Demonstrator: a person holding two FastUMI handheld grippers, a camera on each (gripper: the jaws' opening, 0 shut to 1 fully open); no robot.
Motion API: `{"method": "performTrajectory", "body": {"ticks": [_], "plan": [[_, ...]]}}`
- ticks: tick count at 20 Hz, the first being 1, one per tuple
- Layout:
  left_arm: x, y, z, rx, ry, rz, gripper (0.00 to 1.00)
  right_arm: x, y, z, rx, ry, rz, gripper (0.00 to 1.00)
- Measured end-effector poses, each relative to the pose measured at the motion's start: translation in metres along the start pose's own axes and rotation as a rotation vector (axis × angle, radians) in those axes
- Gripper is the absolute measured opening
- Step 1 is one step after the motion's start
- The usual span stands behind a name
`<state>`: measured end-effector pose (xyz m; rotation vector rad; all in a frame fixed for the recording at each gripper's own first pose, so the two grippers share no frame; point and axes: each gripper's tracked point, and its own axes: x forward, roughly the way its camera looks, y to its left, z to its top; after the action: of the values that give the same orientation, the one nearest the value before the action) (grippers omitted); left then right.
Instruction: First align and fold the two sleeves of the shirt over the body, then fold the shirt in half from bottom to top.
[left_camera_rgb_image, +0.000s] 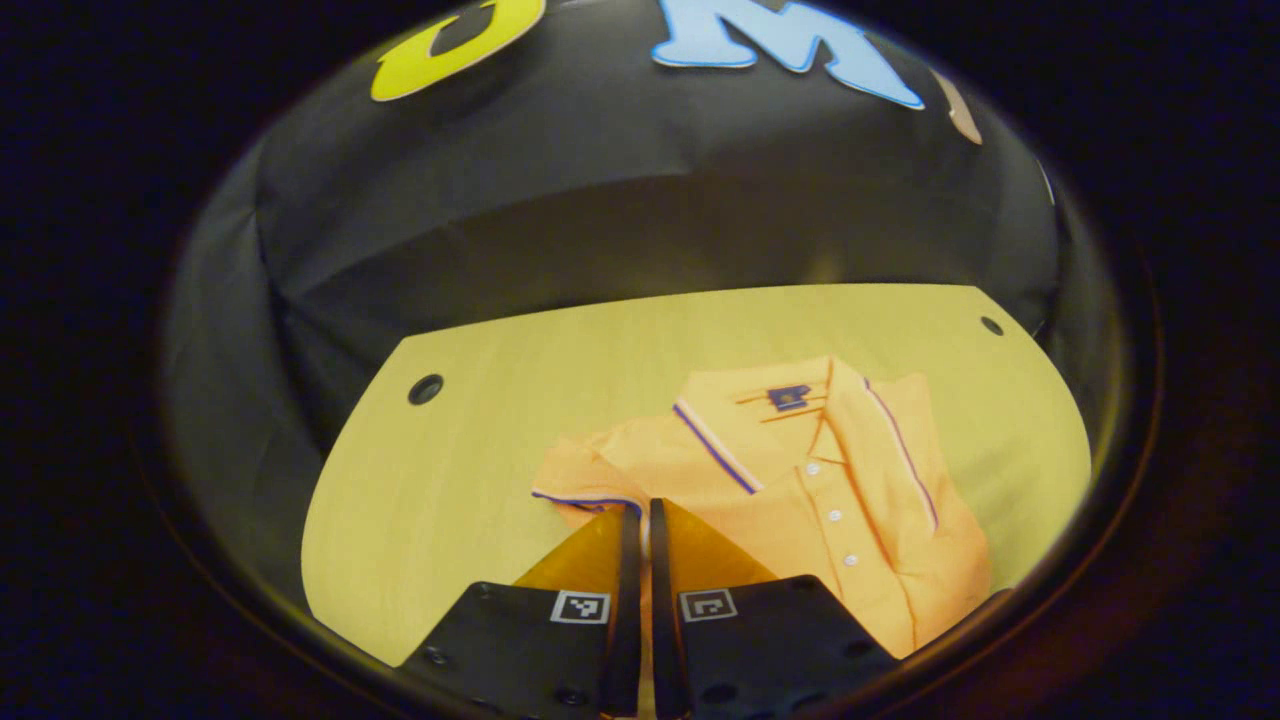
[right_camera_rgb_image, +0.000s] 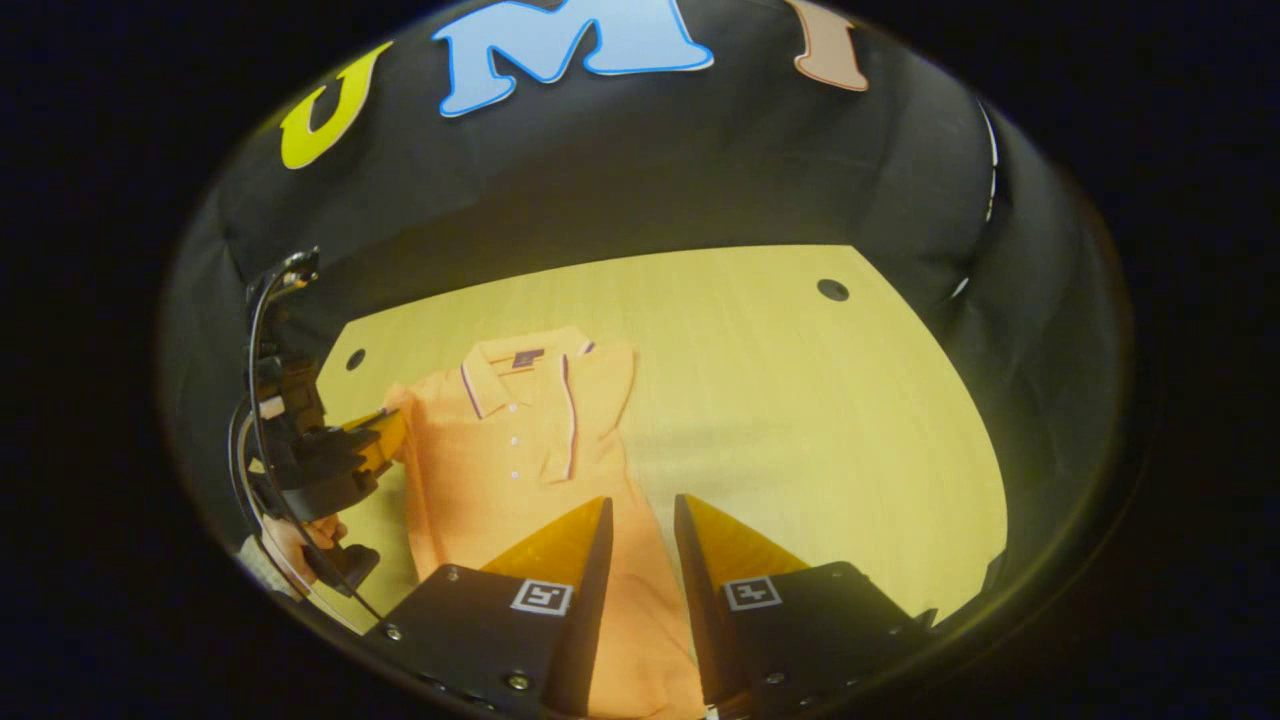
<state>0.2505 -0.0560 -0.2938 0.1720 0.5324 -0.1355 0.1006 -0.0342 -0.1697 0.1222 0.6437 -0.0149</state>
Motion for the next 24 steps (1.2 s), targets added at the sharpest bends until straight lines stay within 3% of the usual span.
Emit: {"method": "performTrajectory", "body": {"ticks": [2, 3, 8, 9, 11, 13, 15, 16, 17, 20, 21, 22, 24], "plan": [[-0.001, -0.034, 0.009, 0.050, -0.012, -0.051, 0.11, -0.006, -0.012, -0.008, 0.028, 0.002, -0.015, 0.41], [-0.002, -0.049, 0.011, 0.072, -0.014, -0.071, 0.11, -0.009, -0.018, -0.013, 0.043, 0.004, -0.022, 0.36], [-0.005, -0.087, 0.006, 0.094, 0.022, -0.104, 0.13, -0.023, -0.045, -0.033, 0.099, 0.003, -0.054, 0.41], [-0.004, -0.093, 0.001, 0.077, 0.040, -0.118, 0.28, -0.026, -0.048, -0.037, 0.111, 0.003, -0.056, 0.41], [-0.005, -0.094, -0.006, 0.054, 0.065, -0.119, 0.41, -0.030, -0.055, -0.044, 0.129, 0.004, -0.058, 0.41], [-0.012, -0.094, -0.011, 0.043, 0.086, -0.121, 0.37, -0.029, -0.058, -0.050, 0.140, 0.008, -0.056, 0.41], [-0.019, -0.095, -0.017, 0.040, 0.111, -0.130, 0.52, -0.032, -0.058, -0.057, 0.149, 0.010, -0.046, 0.41], [-0.024, -0.095, -0.019, 0.035, 0.118, -0.139, 0.57, -0.033, -0.057, -0.059, 0.152, 0.011, -0.040, 0.36], [-0.029, -0.094, -0.021, 0.032, 0.126, -0.140, 0.69, -0.035, -0.055, -0.061, 0.152, 0.011, -0.032, 0.41], [-0.048, -0.086, -0.033, 0.009, 0.168, -0.128, 0.76, -0.034, -0.052, -0.067, 0.137, 0.018, -0.014, 0.41], [-0.055, -0.084, -0.037, -0.008, 0.172, -0.127, 0.86, -0.035, -0.050, -0.069, 0.128, 0.021, -0.006, 0.41], [-0.063, -0.082, -0.041, -0.019, 0.177, -0.127, 0.89, -0.038, -0.046, -0.075, 0.119, 0.027, 0.003, 0.41], [-0.080, -0.072, -0.055, -0.016, 0.193, -0.111, 0.88, -0.040, -0.042, -0.083, 0.102, 0.044, 0.014, 0.41]]}}
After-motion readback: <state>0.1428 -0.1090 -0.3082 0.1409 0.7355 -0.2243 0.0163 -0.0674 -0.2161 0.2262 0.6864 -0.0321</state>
